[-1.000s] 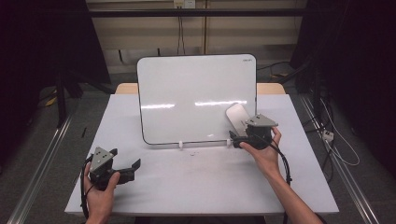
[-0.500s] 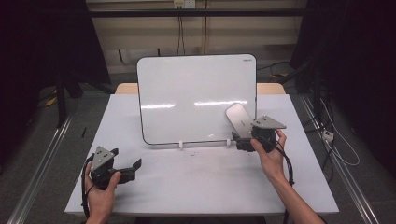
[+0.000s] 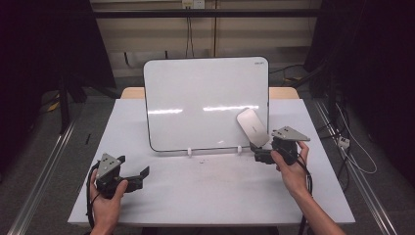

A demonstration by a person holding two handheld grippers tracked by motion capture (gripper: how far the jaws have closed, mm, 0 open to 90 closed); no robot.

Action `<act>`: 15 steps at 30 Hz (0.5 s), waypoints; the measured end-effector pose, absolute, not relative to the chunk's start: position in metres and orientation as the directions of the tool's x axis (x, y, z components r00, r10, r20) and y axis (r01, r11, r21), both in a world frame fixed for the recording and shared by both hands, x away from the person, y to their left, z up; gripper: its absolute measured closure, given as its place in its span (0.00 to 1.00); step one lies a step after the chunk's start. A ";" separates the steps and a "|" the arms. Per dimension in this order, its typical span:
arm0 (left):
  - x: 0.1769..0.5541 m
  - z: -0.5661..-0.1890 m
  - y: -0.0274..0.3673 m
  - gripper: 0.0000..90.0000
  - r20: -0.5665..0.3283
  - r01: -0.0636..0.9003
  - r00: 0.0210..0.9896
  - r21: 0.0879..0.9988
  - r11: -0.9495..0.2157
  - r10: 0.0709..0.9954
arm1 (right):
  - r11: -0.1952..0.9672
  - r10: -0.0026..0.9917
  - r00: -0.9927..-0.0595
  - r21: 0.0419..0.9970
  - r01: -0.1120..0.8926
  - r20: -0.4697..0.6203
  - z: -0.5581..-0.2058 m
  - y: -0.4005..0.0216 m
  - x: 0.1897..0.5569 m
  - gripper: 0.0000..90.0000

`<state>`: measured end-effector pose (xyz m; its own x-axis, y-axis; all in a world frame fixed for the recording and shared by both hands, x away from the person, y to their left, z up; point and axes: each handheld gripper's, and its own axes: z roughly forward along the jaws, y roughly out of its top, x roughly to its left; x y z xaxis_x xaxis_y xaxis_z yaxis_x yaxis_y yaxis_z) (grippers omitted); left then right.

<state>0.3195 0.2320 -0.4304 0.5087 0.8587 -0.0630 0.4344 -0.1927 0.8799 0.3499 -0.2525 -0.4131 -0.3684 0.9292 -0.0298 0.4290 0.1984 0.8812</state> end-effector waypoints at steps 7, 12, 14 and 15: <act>0.319 -0.430 0.232 0.05 -0.061 0.431 0.498 0.883 -0.186 0.865 | 0.195 0.933 -0.358 0.885 0.422 -0.034 -0.416 -0.258 0.340 0.08; 0.319 -0.430 0.232 0.05 -0.058 0.433 0.502 0.881 -0.192 0.863 | 0.176 0.938 -0.346 0.891 0.418 -0.024 -0.416 -0.263 0.331 0.09; 0.318 -0.431 0.231 0.05 -0.063 0.433 0.505 0.881 -0.189 0.861 | 0.171 0.939 -0.343 0.892 0.419 -0.019 -0.417 -0.266 0.328 0.09; 0.318 -0.430 0.231 0.05 -0.058 0.434 0.505 0.879 -0.195 0.861 | 0.168 0.941 -0.338 0.891 0.422 -0.017 -0.418 -0.267 0.326 0.09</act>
<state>0.3183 0.2308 -0.4305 0.5050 0.8611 -0.0583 0.4342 -0.1951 0.8795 0.3259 -0.2669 -0.4175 -0.3384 0.9408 -0.0169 0.4216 0.1676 0.8912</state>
